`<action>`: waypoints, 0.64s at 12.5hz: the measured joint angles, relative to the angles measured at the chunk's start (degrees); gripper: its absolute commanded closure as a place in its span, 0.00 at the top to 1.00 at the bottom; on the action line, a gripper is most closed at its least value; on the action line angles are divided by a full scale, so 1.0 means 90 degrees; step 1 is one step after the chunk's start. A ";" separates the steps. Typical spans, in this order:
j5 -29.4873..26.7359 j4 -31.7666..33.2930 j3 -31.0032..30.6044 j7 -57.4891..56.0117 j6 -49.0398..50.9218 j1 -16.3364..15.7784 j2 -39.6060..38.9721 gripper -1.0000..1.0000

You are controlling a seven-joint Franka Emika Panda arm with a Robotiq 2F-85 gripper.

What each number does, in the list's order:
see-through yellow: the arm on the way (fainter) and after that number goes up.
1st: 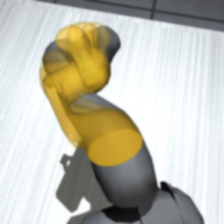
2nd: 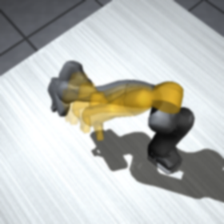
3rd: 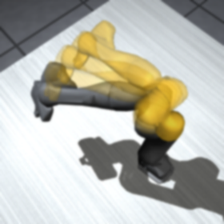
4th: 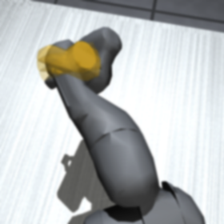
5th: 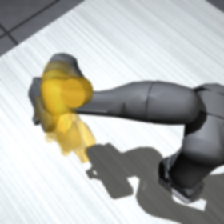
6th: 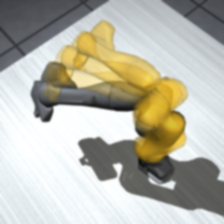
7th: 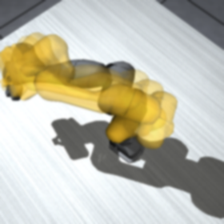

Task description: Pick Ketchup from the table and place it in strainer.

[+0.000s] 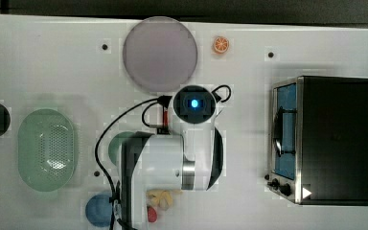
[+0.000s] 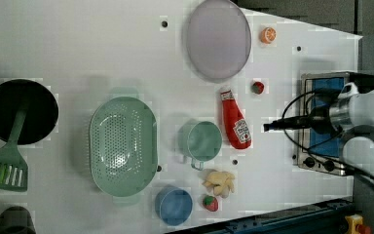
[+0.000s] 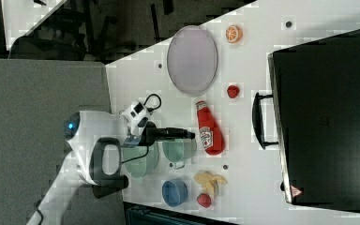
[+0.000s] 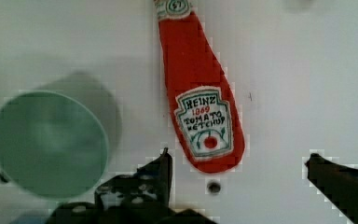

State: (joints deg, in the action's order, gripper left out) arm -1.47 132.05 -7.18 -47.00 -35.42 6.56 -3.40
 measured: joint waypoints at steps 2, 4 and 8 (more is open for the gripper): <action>-0.0037 0.0323 -0.0017 -0.0283 -0.0880 -0.0012 -0.0010 1.00; -0.0020 0.0385 -0.0087 -0.0367 -0.1383 -0.0010 -0.0137 1.00; 0.0025 0.0472 -0.0145 -0.0448 -0.1828 -0.0019 -0.0726 1.00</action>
State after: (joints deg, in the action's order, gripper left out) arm -1.24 136.30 -8.48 -51.03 -51.87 6.38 -9.94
